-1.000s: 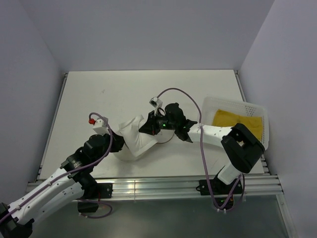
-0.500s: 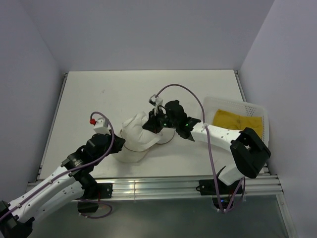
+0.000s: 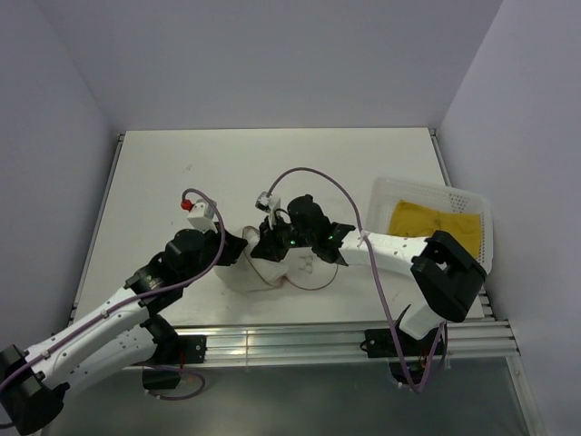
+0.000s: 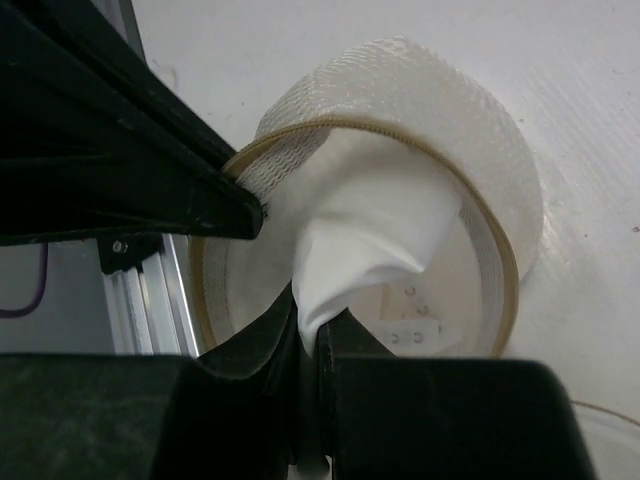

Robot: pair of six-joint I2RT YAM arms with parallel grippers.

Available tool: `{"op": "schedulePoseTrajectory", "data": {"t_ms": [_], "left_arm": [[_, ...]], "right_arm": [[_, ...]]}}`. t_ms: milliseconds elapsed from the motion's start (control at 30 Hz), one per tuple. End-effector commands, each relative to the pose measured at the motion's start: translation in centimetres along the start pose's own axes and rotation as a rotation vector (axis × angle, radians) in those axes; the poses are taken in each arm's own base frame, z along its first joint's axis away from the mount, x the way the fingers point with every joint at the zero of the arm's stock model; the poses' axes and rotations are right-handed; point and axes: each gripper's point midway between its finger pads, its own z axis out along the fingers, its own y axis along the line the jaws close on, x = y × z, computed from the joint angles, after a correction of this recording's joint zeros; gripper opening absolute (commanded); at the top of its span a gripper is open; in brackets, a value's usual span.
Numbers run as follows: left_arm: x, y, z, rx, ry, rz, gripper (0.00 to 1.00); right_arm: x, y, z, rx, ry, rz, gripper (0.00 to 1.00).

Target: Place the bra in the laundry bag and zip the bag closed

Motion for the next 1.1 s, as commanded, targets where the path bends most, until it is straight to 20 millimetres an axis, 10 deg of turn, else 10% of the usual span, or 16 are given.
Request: {"op": "schedulePoseTrajectory", "data": {"t_ms": [0,400,700,800,933,1067], "left_arm": [[-3.4,-4.3,-1.0,0.183,-0.106,0.008,0.0],[1.2,-2.1,-2.5,0.207,-0.025,-0.134,0.0],[3.0,-0.8,-1.4,0.203,-0.029,-0.215,0.0],[2.4,-0.8,-1.5,0.194,-0.051,-0.247,0.0],[1.0,-0.6,-1.8,0.163,-0.103,-0.315,0.0],[0.1,-0.6,-2.2,0.157,-0.136,-0.353,0.0]], "right_arm": [[-1.6,1.2,0.7,-0.046,-0.067,0.014,0.0],[-4.0,-7.3,1.9,0.516,-0.31,0.484,0.0],[-2.5,-6.8,4.8,0.674,-0.358,0.529,0.03],[-2.4,-7.0,3.7,0.708,-0.353,0.488,0.14],[-3.6,-6.3,2.0,0.726,-0.3,0.396,0.65],[-3.9,-4.8,0.3,0.681,-0.242,0.333,0.75]]}}
